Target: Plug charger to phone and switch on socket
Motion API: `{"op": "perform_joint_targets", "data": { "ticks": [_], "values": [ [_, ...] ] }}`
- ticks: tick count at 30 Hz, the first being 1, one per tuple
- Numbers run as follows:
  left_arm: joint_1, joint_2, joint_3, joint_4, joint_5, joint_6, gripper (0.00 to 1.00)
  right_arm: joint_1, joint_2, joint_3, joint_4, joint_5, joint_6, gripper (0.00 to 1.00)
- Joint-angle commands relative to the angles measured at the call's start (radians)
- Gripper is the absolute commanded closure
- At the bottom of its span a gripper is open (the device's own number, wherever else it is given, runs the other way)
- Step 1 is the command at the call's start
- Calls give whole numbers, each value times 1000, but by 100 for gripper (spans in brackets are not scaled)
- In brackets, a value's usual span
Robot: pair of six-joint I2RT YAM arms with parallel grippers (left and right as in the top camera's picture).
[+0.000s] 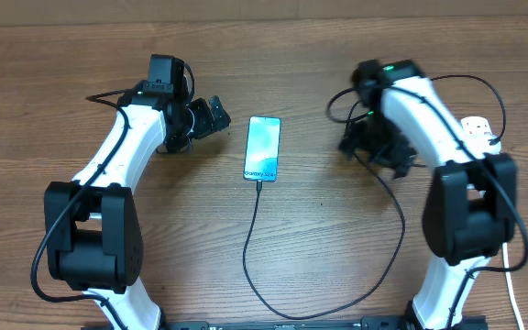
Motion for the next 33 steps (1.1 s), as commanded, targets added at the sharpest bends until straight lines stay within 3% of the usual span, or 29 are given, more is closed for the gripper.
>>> {"op": "perform_joint_targets", "data": {
  "ticks": [1,13,20,33],
  "values": [
    [0,-23,0,-3,-16,22,0,-99,-66,33,-8,114,12,0],
    [0,-23,0,-3,-16,22,0,-522,-67,32,16,140,0,0],
    [0,-23,0,-3,-16,22,0,-706,-66,31,143,140,-71,0],
    [0,-23,0,-3,-16,22,0,-823,-23,-41,357,127,-160,0]
  ]
}}
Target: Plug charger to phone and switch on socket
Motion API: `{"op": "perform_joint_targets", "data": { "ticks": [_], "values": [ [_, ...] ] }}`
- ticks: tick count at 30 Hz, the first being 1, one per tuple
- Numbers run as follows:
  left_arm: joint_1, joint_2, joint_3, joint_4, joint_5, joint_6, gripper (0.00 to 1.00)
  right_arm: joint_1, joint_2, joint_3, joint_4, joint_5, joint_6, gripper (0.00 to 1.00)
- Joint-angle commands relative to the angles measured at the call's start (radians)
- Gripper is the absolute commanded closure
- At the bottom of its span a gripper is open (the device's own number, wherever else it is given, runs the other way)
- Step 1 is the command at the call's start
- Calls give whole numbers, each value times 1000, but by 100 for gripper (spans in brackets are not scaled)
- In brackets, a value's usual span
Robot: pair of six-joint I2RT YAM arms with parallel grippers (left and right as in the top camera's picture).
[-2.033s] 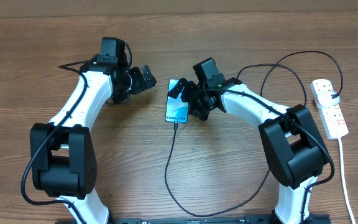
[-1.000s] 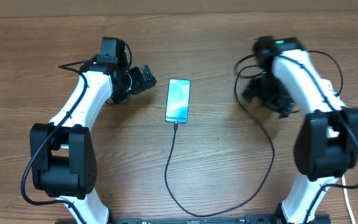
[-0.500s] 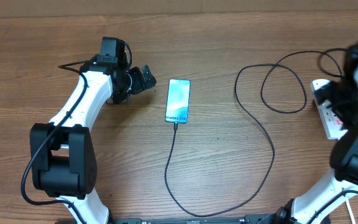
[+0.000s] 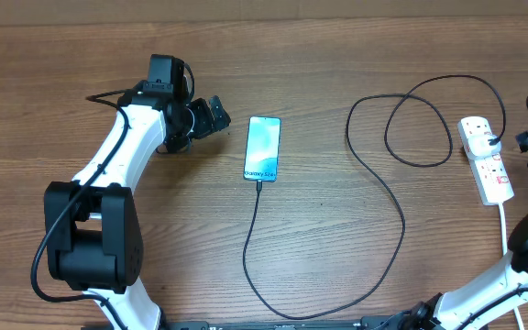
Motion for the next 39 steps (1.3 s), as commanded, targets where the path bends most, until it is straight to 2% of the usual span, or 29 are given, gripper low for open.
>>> {"op": "perform_joint_targets", "data": {
  "ticks": [1,5,22,29,39],
  "values": [
    [0,-23,0,-3,-16,22,0,0,19,-13,18,-10,-28,0],
    [0,-23,0,-3,-16,22,0,0,40,-17,34,-64,-66,0],
    [0,-23,0,-3,-16,22,0,0,94,-108,122,-65,-80,0],
    [0,-23,0,-3,-16,22,0,0,94,-146,204,-244,-224,0],
    [0,-23,0,-3,-16,22,0,0,94,-147,152,-245,-266,0]
  ]
}}
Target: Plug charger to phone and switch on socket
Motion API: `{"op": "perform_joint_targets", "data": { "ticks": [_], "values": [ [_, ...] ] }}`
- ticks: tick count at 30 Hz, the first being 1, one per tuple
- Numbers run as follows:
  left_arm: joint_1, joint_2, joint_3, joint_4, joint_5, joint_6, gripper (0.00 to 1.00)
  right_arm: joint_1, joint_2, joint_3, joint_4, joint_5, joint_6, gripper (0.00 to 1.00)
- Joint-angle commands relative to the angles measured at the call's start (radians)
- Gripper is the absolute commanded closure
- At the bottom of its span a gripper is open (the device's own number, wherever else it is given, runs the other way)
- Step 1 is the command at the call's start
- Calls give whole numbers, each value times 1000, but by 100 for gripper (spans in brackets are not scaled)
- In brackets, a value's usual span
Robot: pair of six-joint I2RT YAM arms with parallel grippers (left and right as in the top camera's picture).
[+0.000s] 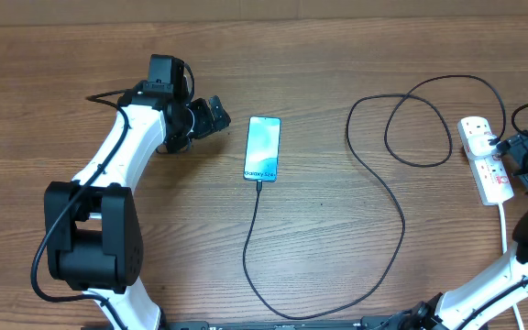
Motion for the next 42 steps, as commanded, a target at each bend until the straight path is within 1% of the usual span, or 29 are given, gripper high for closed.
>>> {"op": "perform_joint_targets", "data": {
  "ticks": [1,17,29,42],
  "values": [
    [0,-23,0,-3,-16,22,0,23,16,-29,-51,-79,-68,0],
    [0,-23,0,-3,-16,22,0,23,16,-30,-84,-79,-68,0],
    [0,-23,0,-3,-16,22,0,23,17,-84,-59,-79,-68,0],
    [0,-23,0,-3,-16,22,0,23,17,-85,-76,-78,-68,0]
  ]
}}
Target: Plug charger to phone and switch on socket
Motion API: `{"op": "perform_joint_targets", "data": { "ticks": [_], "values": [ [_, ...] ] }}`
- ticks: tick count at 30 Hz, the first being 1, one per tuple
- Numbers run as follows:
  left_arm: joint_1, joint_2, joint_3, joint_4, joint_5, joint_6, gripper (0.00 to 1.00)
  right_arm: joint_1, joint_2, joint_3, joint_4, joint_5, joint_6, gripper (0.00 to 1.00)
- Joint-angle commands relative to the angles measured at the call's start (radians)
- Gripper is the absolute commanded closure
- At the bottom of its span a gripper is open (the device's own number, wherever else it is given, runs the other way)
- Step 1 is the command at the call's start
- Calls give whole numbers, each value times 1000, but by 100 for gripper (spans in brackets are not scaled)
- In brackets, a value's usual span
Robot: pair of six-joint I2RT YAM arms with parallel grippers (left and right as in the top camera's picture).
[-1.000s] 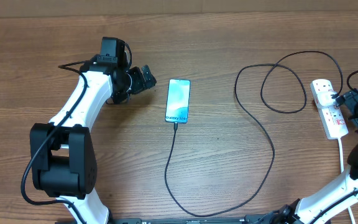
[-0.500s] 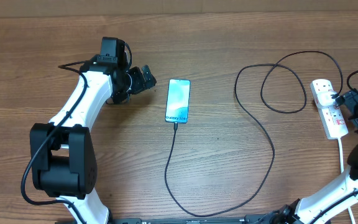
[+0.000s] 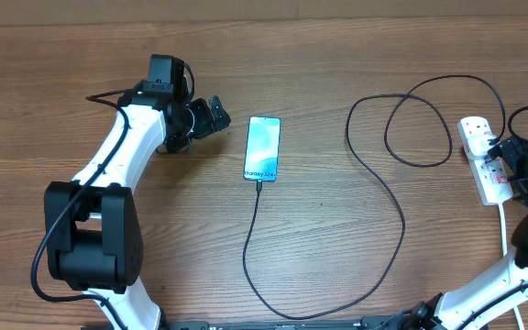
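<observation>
The phone (image 3: 262,148) lies screen-up mid-table with the black charger cable (image 3: 401,215) plugged into its near end. From there the cable curves right and loops back to a plug in the white socket strip (image 3: 480,176) at the far right. My right gripper (image 3: 513,169) is at the strip's right side, its dark fingers over the red switches; their spread is unclear. The left gripper (image 3: 211,116) hovers just left of the phone's far end, open and holding nothing.
The cable's loop (image 3: 417,124) lies on the wood left of the strip. A white lead (image 3: 505,247) runs from the strip toward the table's front edge. The right arm's base stands at the front right corner.
My right gripper has shifted slightly toward the table front along the socket strip's right side. Left arm, phone and cable have not moved.
At first my right gripper hung over the cable to the right of the phone, which had the charger plugged in. Then it was at the far right edge beyond the strip. After that it was beside the strip's plug, and now it is over the switches.
</observation>
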Motion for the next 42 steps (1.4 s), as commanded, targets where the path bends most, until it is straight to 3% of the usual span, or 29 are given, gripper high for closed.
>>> {"op": "perform_joint_targets", "data": {
  "ticks": [1,9,14,20,42],
  "values": [
    [0,-23,0,-3,-16,22,0,23,51,-49,-2,8,-23,0],
    [0,-23,0,-3,-16,22,0,-1,47,70,-155,110,43,0],
    [0,-23,0,-3,-16,22,0,-8,-10,204,-278,53,45,0],
    [0,-23,0,-3,-16,22,0,12,-90,208,-301,-85,0,0],
    [0,-23,0,-3,-16,22,0,30,-91,205,-194,-89,0,0]
  ]
}}
